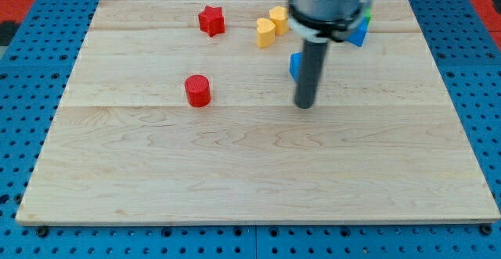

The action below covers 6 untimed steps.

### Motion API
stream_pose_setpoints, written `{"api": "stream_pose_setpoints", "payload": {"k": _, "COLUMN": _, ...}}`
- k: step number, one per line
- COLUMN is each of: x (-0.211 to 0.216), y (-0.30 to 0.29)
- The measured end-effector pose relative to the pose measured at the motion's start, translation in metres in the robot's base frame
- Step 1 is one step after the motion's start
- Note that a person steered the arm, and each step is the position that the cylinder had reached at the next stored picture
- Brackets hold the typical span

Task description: Move the blue cube below to the green circle

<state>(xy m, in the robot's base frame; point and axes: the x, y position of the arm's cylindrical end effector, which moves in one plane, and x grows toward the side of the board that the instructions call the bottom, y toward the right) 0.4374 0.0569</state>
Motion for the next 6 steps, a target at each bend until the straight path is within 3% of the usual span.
{"api": "stream_pose_setpoints", "payload": {"k": 2, "x": -0.081, "y": 0.032}}
{"api": "stream_pose_setpoints", "payload": {"k": 4, "x": -0.11, "y": 0.071}}
{"api": "stream_pose_setpoints", "payload": {"k": 6, "x": -0.109, "y": 0.062}}
